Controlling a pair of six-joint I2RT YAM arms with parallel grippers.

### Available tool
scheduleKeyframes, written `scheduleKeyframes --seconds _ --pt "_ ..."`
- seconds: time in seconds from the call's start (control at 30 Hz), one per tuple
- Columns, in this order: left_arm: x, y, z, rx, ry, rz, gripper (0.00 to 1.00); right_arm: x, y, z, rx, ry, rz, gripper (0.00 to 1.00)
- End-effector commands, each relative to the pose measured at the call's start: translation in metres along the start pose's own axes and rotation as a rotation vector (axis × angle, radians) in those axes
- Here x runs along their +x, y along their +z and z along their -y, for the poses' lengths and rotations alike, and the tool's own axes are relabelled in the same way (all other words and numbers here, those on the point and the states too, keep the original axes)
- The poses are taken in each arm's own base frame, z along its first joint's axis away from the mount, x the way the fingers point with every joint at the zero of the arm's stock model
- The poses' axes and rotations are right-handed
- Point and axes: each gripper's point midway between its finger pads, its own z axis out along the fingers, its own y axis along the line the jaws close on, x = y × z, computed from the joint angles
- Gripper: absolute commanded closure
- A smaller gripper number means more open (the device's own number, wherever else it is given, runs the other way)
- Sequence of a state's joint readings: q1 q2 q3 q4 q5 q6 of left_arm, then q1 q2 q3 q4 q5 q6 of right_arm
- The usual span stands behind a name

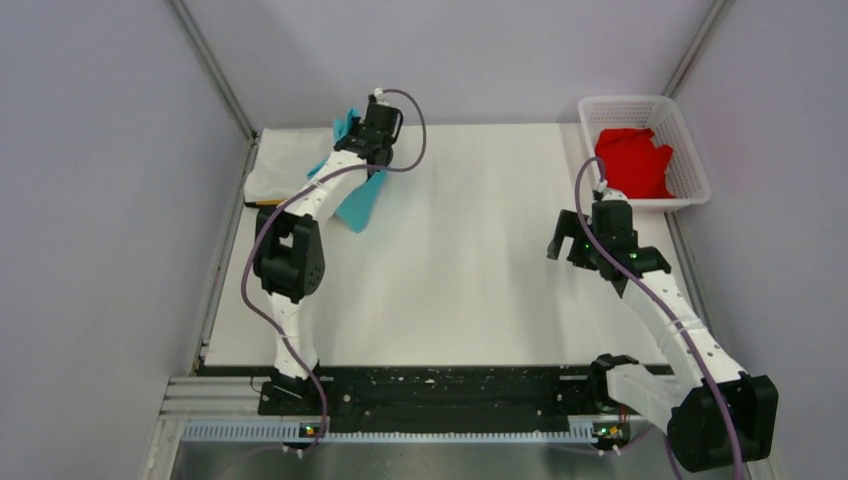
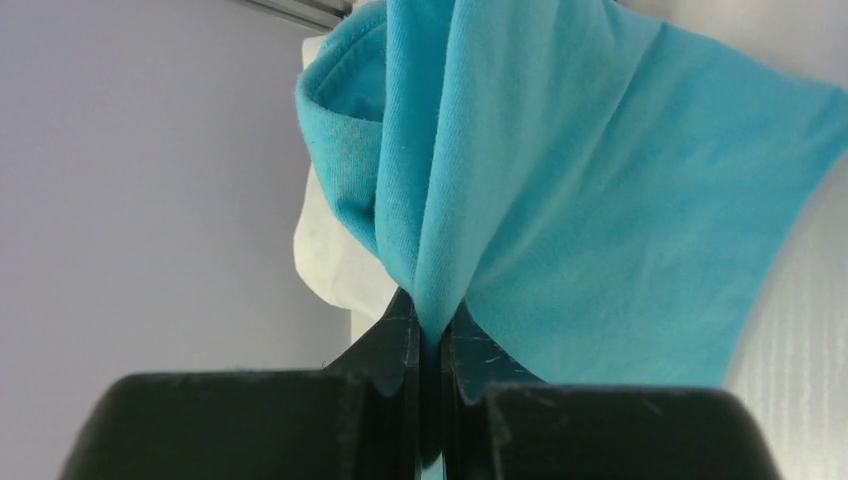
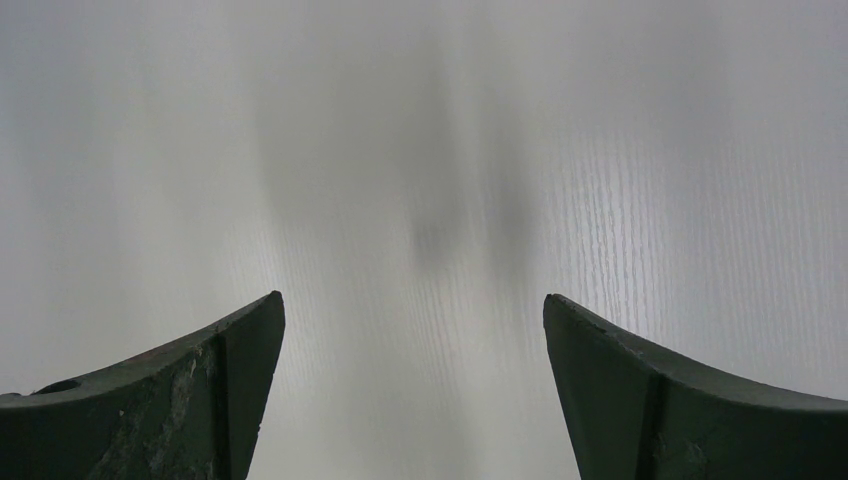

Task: Fold and stack the t-shirts
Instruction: Put the neatly folded tshirt into the corner of the board with the left arm

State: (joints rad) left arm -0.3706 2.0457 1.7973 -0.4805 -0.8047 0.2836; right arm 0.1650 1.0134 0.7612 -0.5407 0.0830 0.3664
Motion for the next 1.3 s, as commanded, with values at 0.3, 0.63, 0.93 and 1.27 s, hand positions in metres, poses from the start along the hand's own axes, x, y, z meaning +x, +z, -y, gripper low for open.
scheduleKeyframes --seconds 0.3,0.63,0.93,1.27 --pt "-0.062 -0.056 -0.11 -0.081 -0.196 0.184 1.0 -0.021 -0.011 -0.001 -0.004 0.005 0.084 0.01" --pt "-0.075 -0.072 -0.134 -0.057 -0.273 0.24 1.0 -0.023 -0.013 0.006 0.033 0.013 0.102 0.01" --pt "-0.053 -0.022 -0.128 -0.042 -0.284 0.157 1.0 -0.024 -0.014 0.01 0.057 0.013 0.11 0.01" --pt "-0.014 0.07 -0.128 -0.007 -0.346 0.049 1.0 -0.021 -0.008 0.016 0.1 0.002 0.074 0.01"
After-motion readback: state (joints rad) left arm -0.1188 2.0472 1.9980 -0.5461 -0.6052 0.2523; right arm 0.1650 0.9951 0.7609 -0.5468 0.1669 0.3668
